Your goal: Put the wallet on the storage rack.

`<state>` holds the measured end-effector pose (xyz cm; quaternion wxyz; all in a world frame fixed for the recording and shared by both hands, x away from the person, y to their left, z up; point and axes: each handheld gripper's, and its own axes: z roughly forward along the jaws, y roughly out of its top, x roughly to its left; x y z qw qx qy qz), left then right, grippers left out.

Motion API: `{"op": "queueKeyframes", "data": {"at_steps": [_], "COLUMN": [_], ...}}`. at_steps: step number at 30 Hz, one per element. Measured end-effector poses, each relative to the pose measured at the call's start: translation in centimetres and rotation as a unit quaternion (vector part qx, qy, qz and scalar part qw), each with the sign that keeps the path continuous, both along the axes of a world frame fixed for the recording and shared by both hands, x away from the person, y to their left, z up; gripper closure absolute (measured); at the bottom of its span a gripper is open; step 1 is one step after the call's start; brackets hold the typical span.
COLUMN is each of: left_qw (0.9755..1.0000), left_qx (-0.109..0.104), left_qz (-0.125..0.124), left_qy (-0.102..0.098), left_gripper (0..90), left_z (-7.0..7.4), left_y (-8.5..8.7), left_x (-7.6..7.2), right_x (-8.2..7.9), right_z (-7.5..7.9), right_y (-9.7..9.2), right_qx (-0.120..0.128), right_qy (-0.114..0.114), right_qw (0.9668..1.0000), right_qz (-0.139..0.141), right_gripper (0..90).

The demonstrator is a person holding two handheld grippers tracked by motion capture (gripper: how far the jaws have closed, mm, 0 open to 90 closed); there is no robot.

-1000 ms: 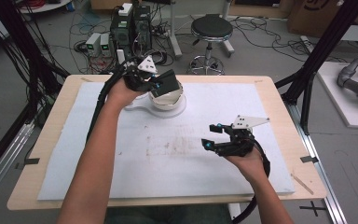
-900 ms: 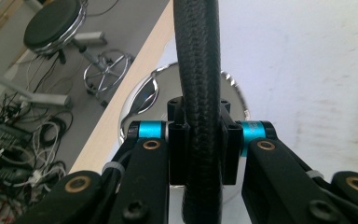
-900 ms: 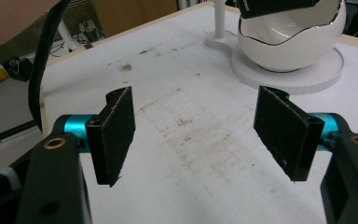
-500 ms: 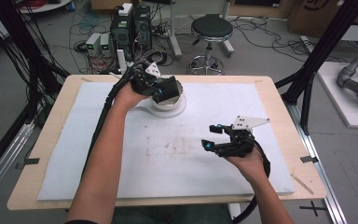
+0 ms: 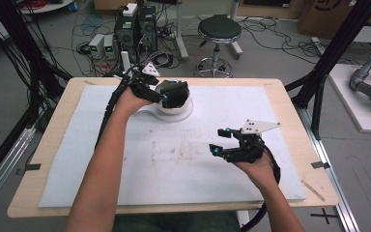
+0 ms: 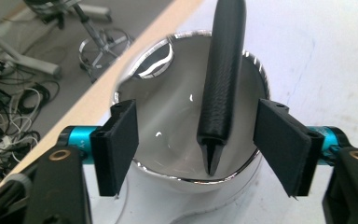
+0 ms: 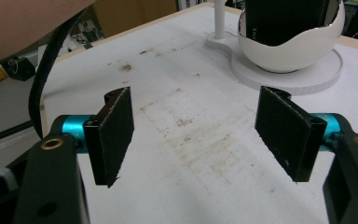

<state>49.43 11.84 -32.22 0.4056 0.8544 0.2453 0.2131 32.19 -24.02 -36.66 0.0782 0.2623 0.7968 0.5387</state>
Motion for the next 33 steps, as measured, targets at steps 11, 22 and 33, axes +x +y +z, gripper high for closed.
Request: {"op": "queueKeyframes", "data": {"at_steps": [11,22,33], "left_qw": [0.9923,0.9901,0.9853], "left_qx": [-0.115,-0.127,-0.154], "left_qz": [-0.011,-0.016,-0.026], "left_qy": [-0.045,-0.056,-0.069], "left_gripper": [22.7,20.3,19.1], "left_z": [2.4,3.1,1.4], "left_y": [4.6,7.8,9.1], "left_x": [-5.1,-9.5,-14.2], "right_x": [-0.1,-0.2,0.0], "right_z": [0.4,0.6,0.6], "right_y": [-0.8,-1.4,-1.5], "right_qx": [0.010,0.017,0.017], "right_qy": [-0.010,-0.017,-0.018], "right_qw": [0.9996,0.9989,0.9985], "right_qz": [-0.024,-0.041,-0.048], "right_gripper": [22.5,21.4,20.9]}}
